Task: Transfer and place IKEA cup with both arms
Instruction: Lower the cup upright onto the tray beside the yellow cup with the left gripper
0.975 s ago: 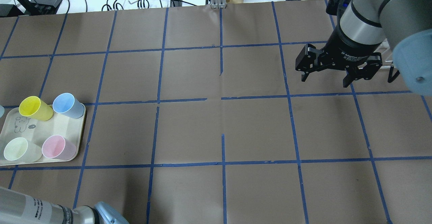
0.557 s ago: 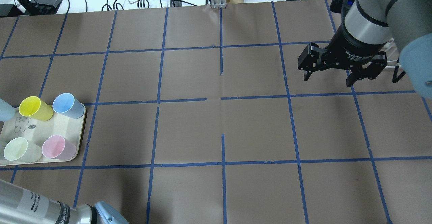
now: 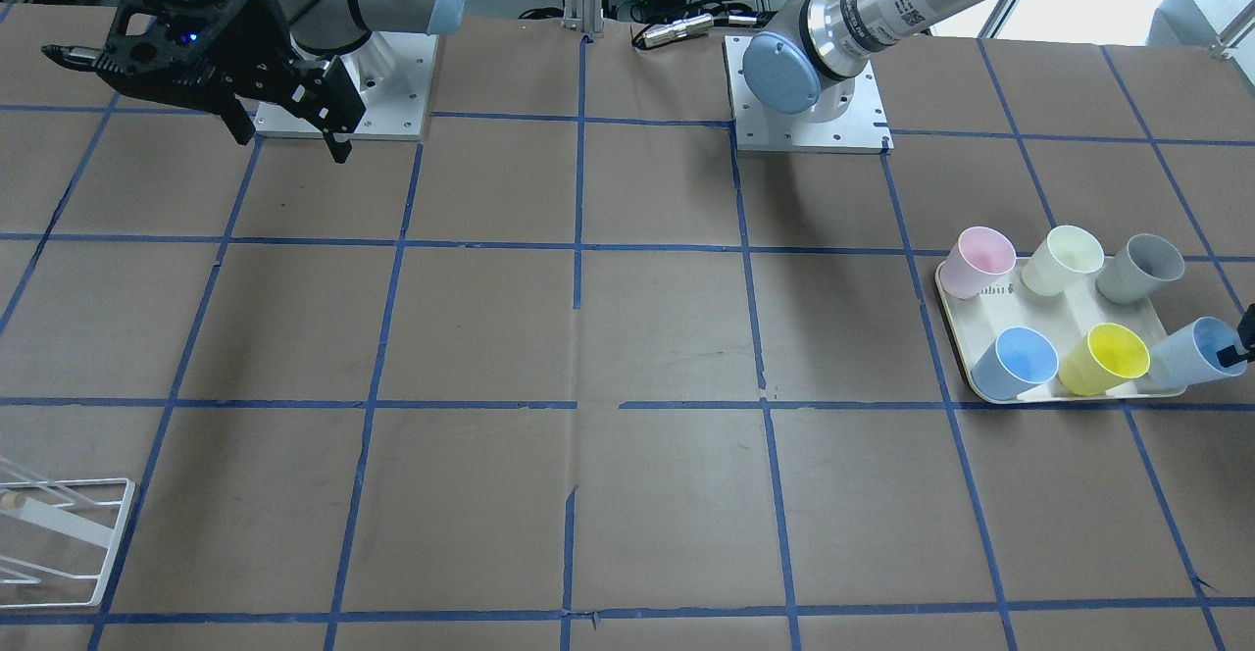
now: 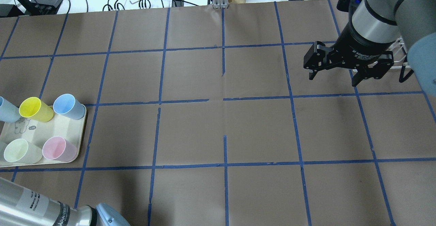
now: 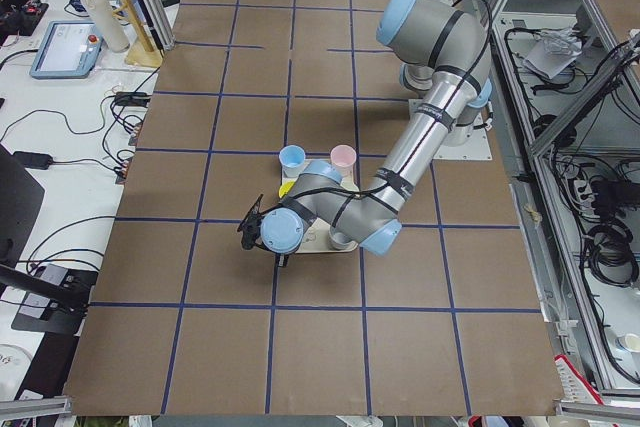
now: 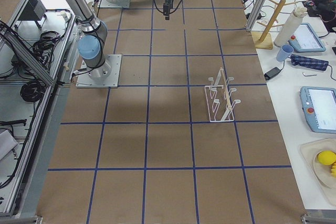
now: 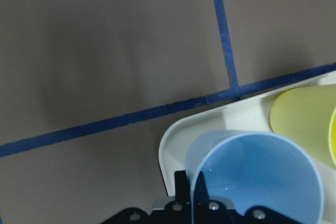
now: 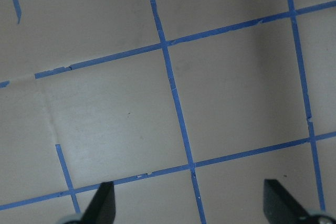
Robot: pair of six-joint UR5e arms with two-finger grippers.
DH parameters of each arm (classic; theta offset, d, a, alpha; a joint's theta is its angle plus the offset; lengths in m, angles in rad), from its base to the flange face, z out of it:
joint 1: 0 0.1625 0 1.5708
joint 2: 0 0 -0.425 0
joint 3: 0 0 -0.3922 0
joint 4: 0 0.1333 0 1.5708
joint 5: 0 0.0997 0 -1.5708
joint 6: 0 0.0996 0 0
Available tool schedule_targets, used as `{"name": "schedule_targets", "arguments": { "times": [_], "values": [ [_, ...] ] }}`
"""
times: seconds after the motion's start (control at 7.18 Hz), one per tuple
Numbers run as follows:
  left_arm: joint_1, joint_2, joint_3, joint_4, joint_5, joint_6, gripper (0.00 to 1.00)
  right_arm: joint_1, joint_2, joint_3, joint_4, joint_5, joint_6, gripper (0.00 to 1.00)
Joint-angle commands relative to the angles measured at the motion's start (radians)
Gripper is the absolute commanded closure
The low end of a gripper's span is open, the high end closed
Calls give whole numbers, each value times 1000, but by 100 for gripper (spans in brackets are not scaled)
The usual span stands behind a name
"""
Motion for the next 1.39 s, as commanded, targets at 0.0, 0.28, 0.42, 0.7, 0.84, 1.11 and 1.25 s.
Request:
{"name": "schedule_targets", "arguments": {
  "times": [0.0, 0.28, 0.42, 0.7, 0.84, 1.11, 1.25],
  "values": [
    [-1, -1, -6, 10, 3, -1, 100, -6, 2, 5, 6, 57, -21, 0],
    [-1, -1, -8, 10, -1, -1, 100, -5, -2, 5, 8, 65, -19, 0],
    [1, -1, -6, 10, 3, 1, 100, -5, -1, 6, 8, 61, -13, 0],
    [2, -1, -8, 10, 8, 3, 100, -6, -1, 5, 24, 55, -12, 0],
    [2, -1, -9, 10, 9, 3, 100, -6, -2, 5, 26, 55, -12, 0],
    [2, -12, -3, 24, 8, 6, 58, -6, -2, 5, 25, 55, -12, 0],
    [2, -16, 0, 24, 8, 6, 52, -6, -2, 5, 25, 55, -12, 0]
  ]
}}
